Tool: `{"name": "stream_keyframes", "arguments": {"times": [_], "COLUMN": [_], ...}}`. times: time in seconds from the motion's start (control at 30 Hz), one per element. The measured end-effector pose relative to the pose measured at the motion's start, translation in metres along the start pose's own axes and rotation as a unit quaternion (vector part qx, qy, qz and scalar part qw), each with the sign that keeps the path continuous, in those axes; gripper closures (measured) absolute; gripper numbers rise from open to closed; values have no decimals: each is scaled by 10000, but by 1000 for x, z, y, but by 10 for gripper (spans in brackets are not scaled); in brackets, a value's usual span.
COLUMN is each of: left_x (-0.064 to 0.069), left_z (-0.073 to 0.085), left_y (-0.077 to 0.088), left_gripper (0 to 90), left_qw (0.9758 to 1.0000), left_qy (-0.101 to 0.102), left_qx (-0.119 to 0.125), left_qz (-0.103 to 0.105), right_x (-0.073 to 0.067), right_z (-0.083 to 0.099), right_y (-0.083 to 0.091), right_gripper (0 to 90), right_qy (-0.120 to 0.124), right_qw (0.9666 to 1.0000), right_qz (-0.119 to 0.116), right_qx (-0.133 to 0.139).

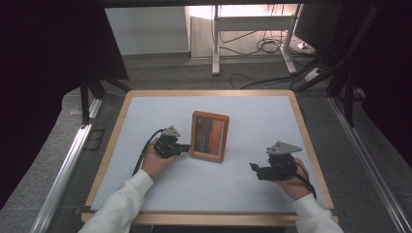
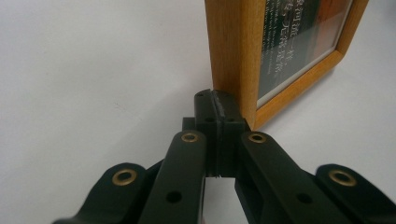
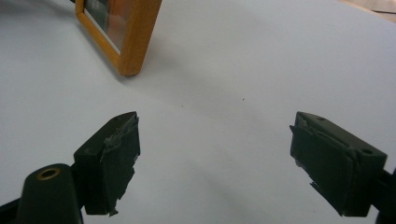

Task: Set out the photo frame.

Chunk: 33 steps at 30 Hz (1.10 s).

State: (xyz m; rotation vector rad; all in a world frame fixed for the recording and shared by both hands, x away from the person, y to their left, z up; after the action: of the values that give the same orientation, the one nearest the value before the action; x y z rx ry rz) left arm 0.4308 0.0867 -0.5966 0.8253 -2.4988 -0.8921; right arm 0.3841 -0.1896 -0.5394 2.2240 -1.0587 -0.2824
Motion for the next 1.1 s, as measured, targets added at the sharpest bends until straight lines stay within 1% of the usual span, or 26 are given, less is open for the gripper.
{"name": "stream_keyframes", "arguments": {"times": [0.13,0.17,0.2,0.27,0.33,0.47,0.5,0.6,0.8,0.9,0.93,0.97,1.1], "left_x": [5,7,8,10,11,10,11,7,-3,-5,-6,-8,-10], "left_z": [1,1,2,3,3,3,2,2,3,3,4,4,9], "left_y": [1,0,0,0,0,0,0,3,13,19,21,23,32], "left_gripper": [900,900,900,900,900,900,900,900,900,893,880,847,545], "left_qw": [10000,10000,9999,9999,9998,9999,9999,9999,9998,9996,9995,9992,9971], "left_qy": [-75,-50,-91,-90,-155,-138,-109,-131,-28,18,30,61,186], "left_qx": [-36,-25,-55,-47,-72,-66,-52,-51,46,109,117,118,172], "left_qz": [35,53,62,71,47,47,48,-27,-188,-248,-293,-386,-720], "right_x": [0,0,0,-1,-1,-2,-2,-3,-5,-4,-3,-2,1], "right_z": [0,0,0,1,1,1,1,1,5,8,10,11,18], "right_y": [-1,-1,-2,-2,-3,-3,-3,-3,-7,-9,-10,-11,-15], "right_gripper": [161,162,161,161,161,162,161,161,161,161,161,161,161], "right_qy": [12,14,14,24,23,27,34,31,25,-52,-82,-112,-227], "right_qw": [10000,10000,10000,10000,10000,10000,10000,10000,9998,9996,9996,9996,9995], "right_qz": [-6,-9,-16,-16,-19,-37,-38,-64,-192,-261,-257,-249,-196], "right_qx": [-11,-14,-15,-26,-32,-39,-45,-39,-27,-14,-8,10,25]}}
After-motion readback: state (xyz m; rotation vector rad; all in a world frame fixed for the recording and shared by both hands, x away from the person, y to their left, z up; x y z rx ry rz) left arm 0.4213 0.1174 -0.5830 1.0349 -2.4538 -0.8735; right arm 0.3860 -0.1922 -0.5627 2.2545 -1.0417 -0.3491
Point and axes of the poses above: each handheld gripper's, and its own axes: y roughly backward along the jaws, z roughly out of its underside, x roughly to its right, the point moved 10 cm from there along -y, roughly forward along the jaws, and after that the axes turned 2 degrees about -y, right-handed, at the moved point
